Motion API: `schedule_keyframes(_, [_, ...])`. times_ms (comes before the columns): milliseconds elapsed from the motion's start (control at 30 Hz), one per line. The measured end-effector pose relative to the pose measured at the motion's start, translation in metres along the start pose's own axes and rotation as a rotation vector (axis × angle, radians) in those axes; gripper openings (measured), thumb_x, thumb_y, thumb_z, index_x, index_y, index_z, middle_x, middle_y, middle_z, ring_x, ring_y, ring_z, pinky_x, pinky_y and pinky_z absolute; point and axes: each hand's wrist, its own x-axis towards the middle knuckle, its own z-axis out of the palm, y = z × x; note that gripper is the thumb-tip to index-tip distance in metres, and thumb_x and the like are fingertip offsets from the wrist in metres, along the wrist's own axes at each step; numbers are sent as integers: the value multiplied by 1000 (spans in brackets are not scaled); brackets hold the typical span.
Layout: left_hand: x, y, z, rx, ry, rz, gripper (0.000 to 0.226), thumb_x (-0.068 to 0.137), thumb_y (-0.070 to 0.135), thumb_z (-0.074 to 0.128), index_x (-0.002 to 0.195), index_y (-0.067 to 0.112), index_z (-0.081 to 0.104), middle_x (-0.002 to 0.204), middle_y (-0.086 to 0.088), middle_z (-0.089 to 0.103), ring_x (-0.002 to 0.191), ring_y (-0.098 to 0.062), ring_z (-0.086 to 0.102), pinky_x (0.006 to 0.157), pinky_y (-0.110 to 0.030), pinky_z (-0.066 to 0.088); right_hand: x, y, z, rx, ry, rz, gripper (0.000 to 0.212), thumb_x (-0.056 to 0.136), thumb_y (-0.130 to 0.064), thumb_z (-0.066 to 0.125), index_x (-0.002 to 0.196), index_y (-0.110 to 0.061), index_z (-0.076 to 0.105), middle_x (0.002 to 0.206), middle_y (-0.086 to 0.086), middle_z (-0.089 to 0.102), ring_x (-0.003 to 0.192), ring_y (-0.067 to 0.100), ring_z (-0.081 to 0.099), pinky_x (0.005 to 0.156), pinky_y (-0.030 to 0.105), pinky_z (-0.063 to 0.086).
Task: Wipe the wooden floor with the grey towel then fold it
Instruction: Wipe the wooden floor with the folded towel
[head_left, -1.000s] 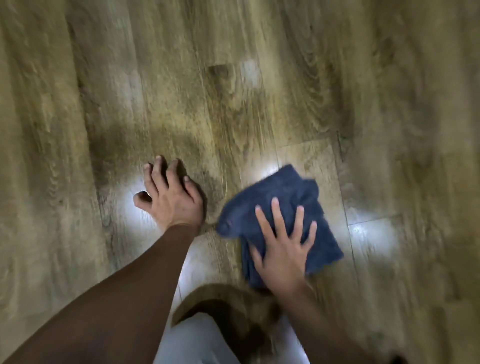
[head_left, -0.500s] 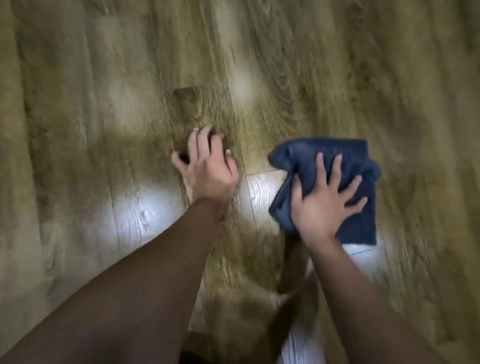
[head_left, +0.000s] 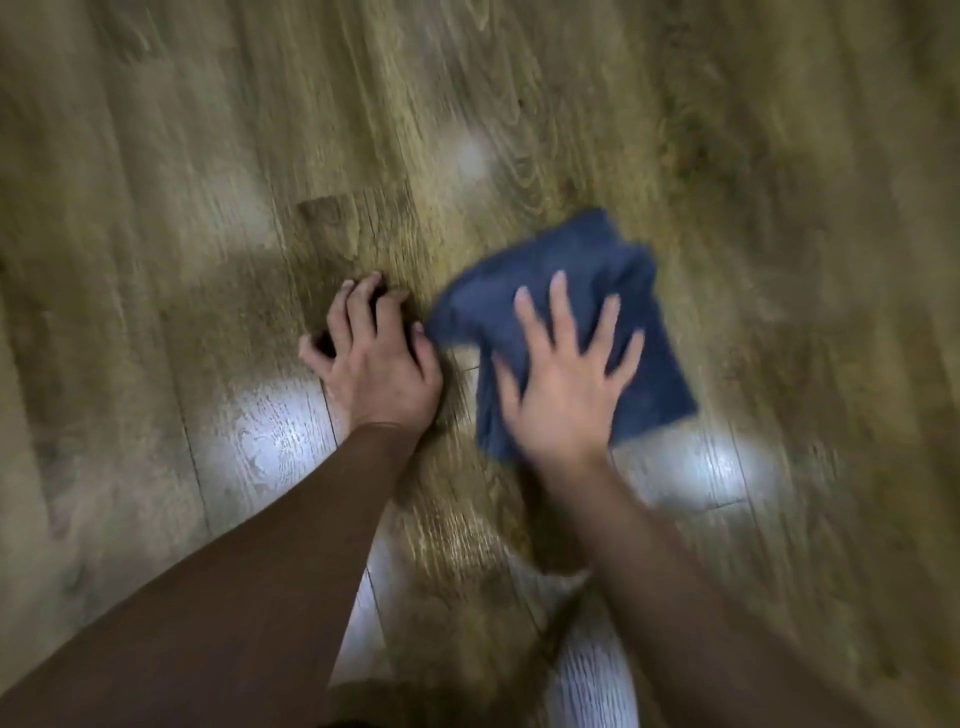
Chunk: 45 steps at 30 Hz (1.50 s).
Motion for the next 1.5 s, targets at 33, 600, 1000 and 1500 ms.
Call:
schedule_keyframes(33, [1,0,0,-5,1,-1,37,93,35,43,125,22,56,148,1,46,143,-22,32,105,-56,18,-41,-3,6,-6,-16,-16,70,93,-58,44,157,-37,26,168,-3,15,152,45,9,115,70,9])
schedule_keyframes(600, [83,21,7,64,-11,143,32,87,34,46,114,20,57,132,-2,51,125,-29,43,102,-63,29,17,27,3,15,8,139,67,92,-61,43,154,-42,30,166,-6,21,148,49,15,110,74,12])
schedule_keyframes(1000, [87,15,11,39,-41,151,36,90,39,46,122,26,55,144,1,46,137,-24,33,104,-60,24,225,35,-24,85,-1,258,66,95,-66,29,156,-41,23,169,-5,10,149,52,3,111,76,0])
schedule_keyframes(1500, [86,16,13,46,19,169,33,88,36,48,118,25,55,140,0,48,133,-27,36,103,-56,24,-146,-5,16,-50,-141,105,82,82,-56,59,156,-41,28,168,-7,18,150,44,19,114,72,15])
